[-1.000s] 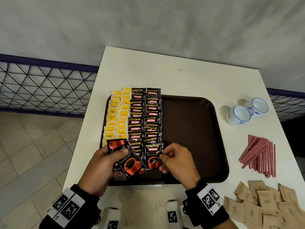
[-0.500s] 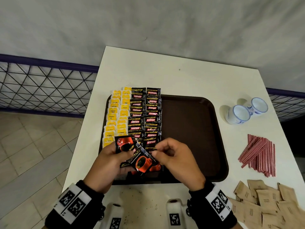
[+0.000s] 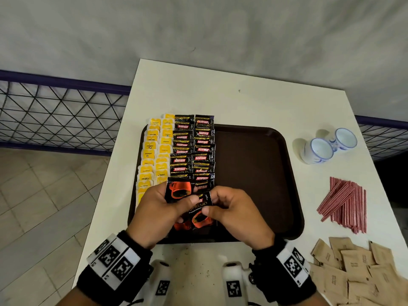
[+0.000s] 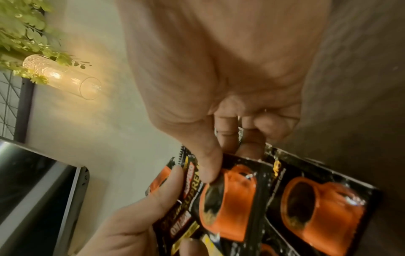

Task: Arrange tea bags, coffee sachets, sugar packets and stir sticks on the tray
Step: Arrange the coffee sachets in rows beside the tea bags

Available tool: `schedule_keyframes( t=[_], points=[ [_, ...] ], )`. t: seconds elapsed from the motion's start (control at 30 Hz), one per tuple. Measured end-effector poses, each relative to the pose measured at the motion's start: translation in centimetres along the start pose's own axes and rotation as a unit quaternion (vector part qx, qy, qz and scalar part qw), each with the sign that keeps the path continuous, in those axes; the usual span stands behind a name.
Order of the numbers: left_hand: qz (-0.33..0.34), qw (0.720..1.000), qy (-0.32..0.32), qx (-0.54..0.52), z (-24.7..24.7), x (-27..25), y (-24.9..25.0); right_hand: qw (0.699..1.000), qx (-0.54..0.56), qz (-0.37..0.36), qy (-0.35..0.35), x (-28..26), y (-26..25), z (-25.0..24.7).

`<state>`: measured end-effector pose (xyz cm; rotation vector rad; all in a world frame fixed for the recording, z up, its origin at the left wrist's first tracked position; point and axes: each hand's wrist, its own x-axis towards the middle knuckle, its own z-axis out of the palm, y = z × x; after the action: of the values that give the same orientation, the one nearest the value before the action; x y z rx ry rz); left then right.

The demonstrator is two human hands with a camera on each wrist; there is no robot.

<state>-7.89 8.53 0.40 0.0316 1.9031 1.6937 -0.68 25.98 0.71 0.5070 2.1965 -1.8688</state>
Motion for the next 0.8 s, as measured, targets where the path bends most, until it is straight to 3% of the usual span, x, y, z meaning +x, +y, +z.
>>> schedule_keyframes(
  t=[0.3,0.47,0.8],
  points=[
    [-0.064,0.991,0.044,-0.108,-1.8,0.4,0.7,0.985,0.063,0.156,0.024,-1.2,1.4,-2.4],
    [-0.091,0.981,0.037,-0.170,-2.8,0.2,0.3,0.990,-0.030,0.130,0.048,-1.2,2.4,-1.6],
    [-0.102,0.981,0.014,-0.164,-2.4,-0.7,-0.4,0.985,-0.116,0.101,0.077,-0.7,3.0,-0.7]
  ],
)
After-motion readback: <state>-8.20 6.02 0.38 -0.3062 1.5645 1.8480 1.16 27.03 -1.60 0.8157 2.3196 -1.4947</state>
